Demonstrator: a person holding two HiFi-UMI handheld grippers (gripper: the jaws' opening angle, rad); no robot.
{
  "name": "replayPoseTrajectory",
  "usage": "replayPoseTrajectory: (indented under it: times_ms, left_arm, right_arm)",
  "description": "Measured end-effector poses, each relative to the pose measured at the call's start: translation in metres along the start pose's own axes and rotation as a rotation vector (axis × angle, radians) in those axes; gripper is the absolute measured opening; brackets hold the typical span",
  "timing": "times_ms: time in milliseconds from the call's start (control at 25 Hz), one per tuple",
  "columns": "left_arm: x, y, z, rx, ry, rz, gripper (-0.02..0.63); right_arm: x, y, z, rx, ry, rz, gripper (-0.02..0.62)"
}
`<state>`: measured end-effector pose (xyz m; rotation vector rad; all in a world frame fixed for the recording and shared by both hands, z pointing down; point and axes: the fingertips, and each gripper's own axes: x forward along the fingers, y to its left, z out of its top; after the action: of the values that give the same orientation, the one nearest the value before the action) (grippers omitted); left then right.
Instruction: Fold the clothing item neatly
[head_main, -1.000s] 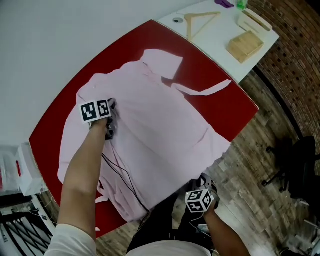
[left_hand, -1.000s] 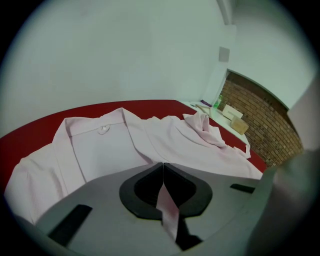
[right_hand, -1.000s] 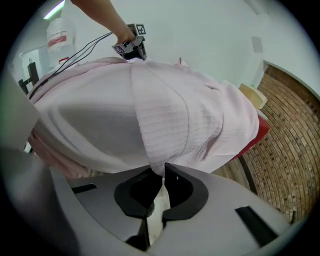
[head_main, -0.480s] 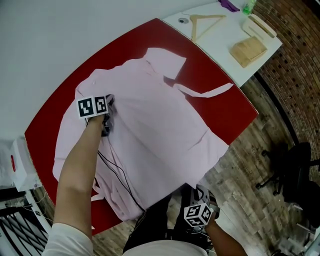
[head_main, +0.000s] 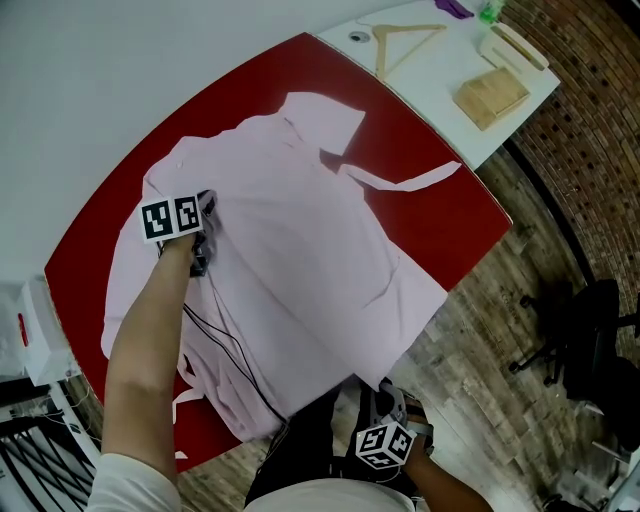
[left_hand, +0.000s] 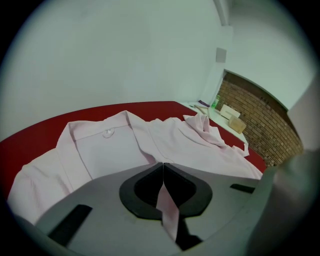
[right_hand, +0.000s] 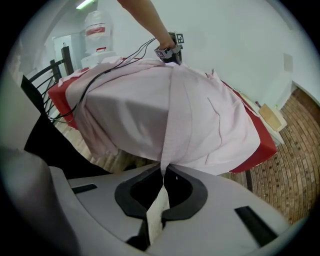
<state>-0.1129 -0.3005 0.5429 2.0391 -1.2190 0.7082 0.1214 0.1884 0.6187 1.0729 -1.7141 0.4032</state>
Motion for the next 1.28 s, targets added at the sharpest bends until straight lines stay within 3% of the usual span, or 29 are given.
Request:
replayPoseTrajectory:
  times_ms: [480,560,640,880,1280]
  left_arm:
    - [-0.001,0.015,-0.022,0.012,0.058,0.064,0.012]
    - [-0.001,0.009,-0.019,0.006,0.047,0.037,0.014]
    - [-0.005,0.001,-0.014,0.007,0.026,0.004,0.028]
    - [-0.024,-0.022,-0.017,0.003,0.026,-0.07,0.102]
    - [-0.09,-0.021,-0.033,-0.037,-0.008,0.035,0.107]
  right_arm:
    - [0.023,-0.001,0.0,-0.031,0.013,0.04,0.02]
    - [0.023,-0.003,0.005,-0.021,-0.018,0.038,0.036]
    - [0.02,-0.002,0.013,-0.008,-0.055,0.052,0.131]
    - [0.001,-0.004,0.037,-0.016,-0.124,0.084,0.141]
    - [-0.024,-0.007,0.086,-0.124,-0.303,0.231,0.14]
